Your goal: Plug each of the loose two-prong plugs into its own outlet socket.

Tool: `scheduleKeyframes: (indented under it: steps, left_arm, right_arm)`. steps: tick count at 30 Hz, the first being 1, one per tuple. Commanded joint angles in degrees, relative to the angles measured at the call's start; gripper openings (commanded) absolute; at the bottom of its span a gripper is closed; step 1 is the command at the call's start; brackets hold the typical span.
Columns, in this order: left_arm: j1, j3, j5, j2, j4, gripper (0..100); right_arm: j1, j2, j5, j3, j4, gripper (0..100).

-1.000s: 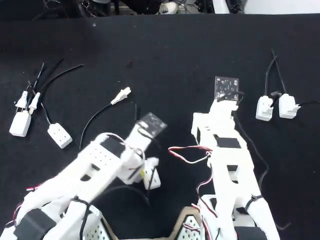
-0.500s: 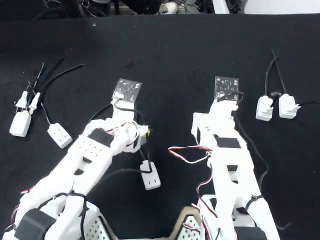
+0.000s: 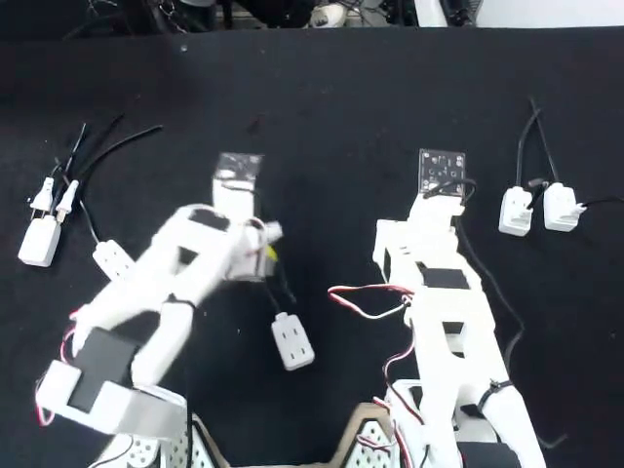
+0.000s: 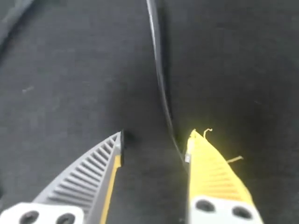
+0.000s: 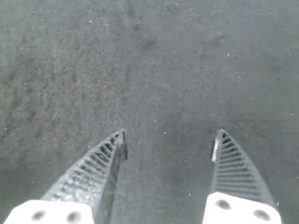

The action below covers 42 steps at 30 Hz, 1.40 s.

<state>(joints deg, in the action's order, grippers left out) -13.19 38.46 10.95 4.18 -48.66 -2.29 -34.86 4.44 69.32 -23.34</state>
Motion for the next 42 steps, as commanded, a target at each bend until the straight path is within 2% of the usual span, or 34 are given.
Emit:
scheduleKeyframes:
  steps: [1,8,11,14,17,22,25,27,31,34,39,42]
  left_arm:
    - [7.52,-6.29,0.26,0.0,-10.02,22]
    - [15.96,-2.68,-12.31,0.09,-17.23,22]
    - [17.19,-2.68,-16.97,0.18,-18.2,22]
    - [13.41,-2.42,-19.87,0.18,-18.46,22]
    - [4.97,-1.89,-21.89,0.18,-21.01,22]
    - [-10.95,-1.89,-22.07,0.09,-21.71,22]
    - [-16.92,-1.54,-21.89,0.09,-18.29,22]
    - [-19.3,-2.15,-21.71,0.09,-16.0,22]
    - [-21.41,-3.56,-18.02,0.0,-10.64,22]
    - [-21.49,-5.05,-13.45,-0.44,-6.51,22]
    - [-20.62,-5.14,-4.66,0.0,-3.25,22]
    - [-18.68,-7.08,-3.69,0.79,-7.03,22]
  right_arm:
    - [-0.62,-0.04,0.26,-2.86,1.32,27.9]
    - [-0.62,-0.04,0.26,-2.86,1.32,27.9]
    - [-0.62,-0.04,0.26,-2.86,1.32,27.9]
    - [-1.05,-0.31,0.35,-2.95,1.32,27.9]
    - [-2.46,-0.31,0.53,-3.21,1.05,27.9]
    - [-5.19,-0.4,0.62,-3.82,0.97,27.9]
    - [-6.68,-0.4,0.26,-4.7,0.09,27.9]
    - [-7.65,-0.84,0.18,-6.81,-4.66,27.9]
    - [-9.32,-3.56,0.62,-10.77,-17.23,27.9]
    - [-9.49,-6.64,0.7,-10.24,-21.01,27.9]
    - [-10.46,-12.0,0.7,-3.3,-15.21,27.9]
    - [-11.69,-15.25,0.7,1.19,-10.46,27.9]
